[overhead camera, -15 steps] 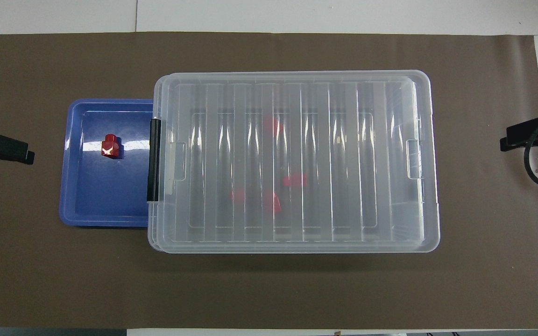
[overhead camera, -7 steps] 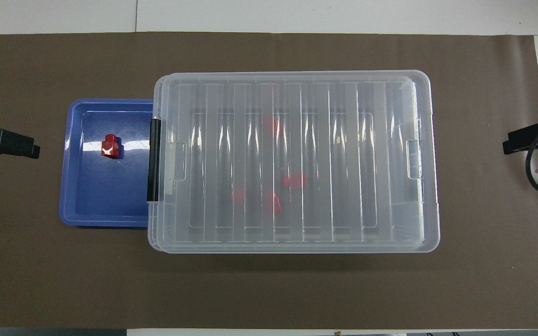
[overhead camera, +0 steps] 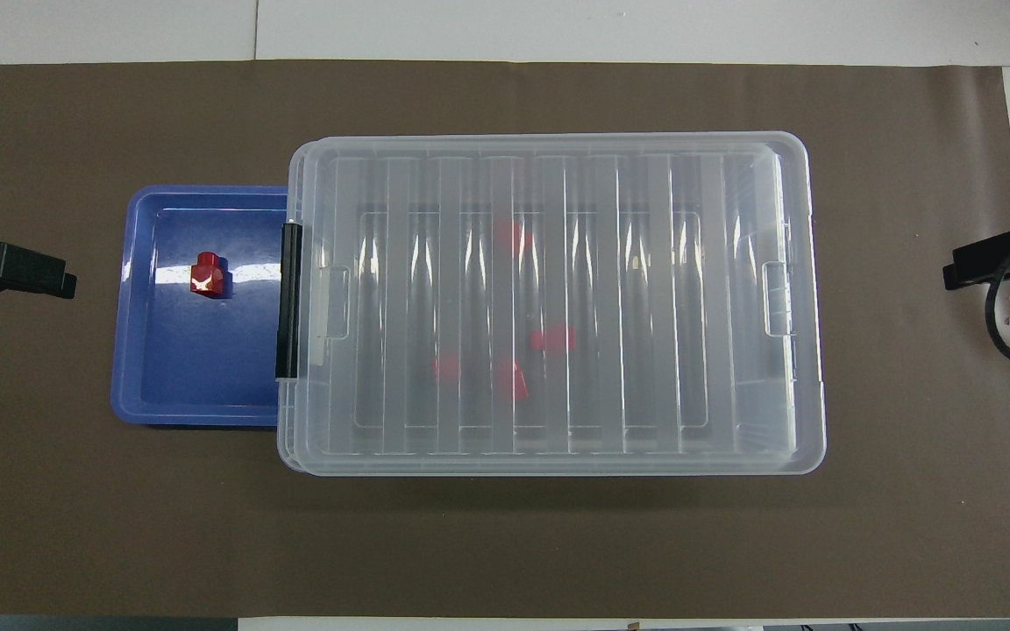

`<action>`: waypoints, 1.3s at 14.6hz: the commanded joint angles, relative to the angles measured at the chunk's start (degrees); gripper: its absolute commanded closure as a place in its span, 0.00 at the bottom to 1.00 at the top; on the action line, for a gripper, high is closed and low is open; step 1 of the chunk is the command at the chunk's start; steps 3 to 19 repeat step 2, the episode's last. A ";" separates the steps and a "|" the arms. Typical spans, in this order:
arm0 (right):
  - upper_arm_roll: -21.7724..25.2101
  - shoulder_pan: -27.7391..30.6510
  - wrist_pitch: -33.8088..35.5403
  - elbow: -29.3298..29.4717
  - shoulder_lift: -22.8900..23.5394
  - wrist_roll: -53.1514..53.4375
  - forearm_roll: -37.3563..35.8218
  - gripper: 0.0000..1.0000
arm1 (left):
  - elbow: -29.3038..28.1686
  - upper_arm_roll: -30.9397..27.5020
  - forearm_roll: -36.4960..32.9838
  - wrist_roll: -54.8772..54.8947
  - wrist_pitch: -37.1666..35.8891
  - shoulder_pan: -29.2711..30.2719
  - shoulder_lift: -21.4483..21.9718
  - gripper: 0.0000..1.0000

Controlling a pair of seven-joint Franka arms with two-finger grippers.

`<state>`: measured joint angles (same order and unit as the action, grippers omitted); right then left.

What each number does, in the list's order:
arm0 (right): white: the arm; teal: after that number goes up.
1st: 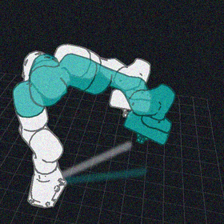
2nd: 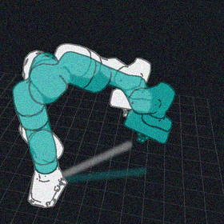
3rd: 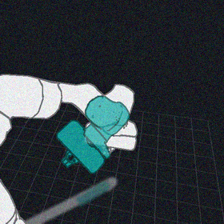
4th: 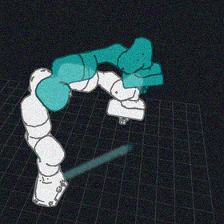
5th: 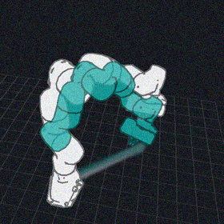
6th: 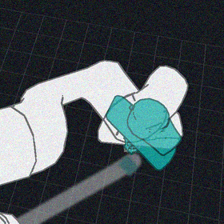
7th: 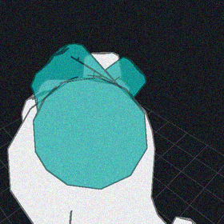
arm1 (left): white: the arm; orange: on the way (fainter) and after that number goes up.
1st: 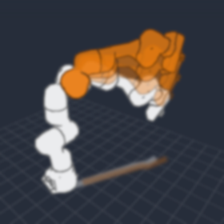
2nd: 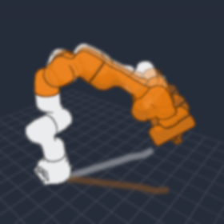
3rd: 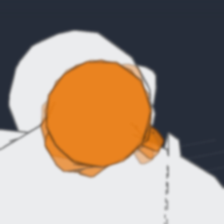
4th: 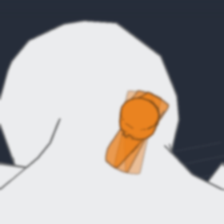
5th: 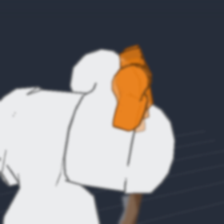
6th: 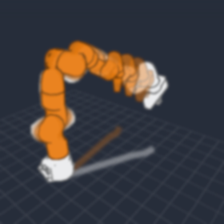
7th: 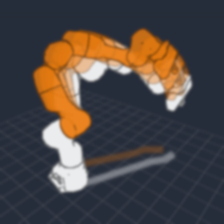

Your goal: Place red block in blue tray from box

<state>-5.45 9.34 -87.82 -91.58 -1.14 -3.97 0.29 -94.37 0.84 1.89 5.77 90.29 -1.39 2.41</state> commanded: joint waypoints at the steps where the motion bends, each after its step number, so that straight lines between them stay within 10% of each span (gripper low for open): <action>1: -0.35 0.24 -0.78 -0.45 -0.36 -1.12 -0.91 0.00 | -2.22 -0.49 0.04 -0.67 1.21 -0.72 1.72 0.00; 19: -0.35 0.24 -0.69 -0.45 -0.36 -1.12 -0.91 0.00 | -2.31 -0.49 -0.39 -0.67 1.21 -0.72 1.72 0.00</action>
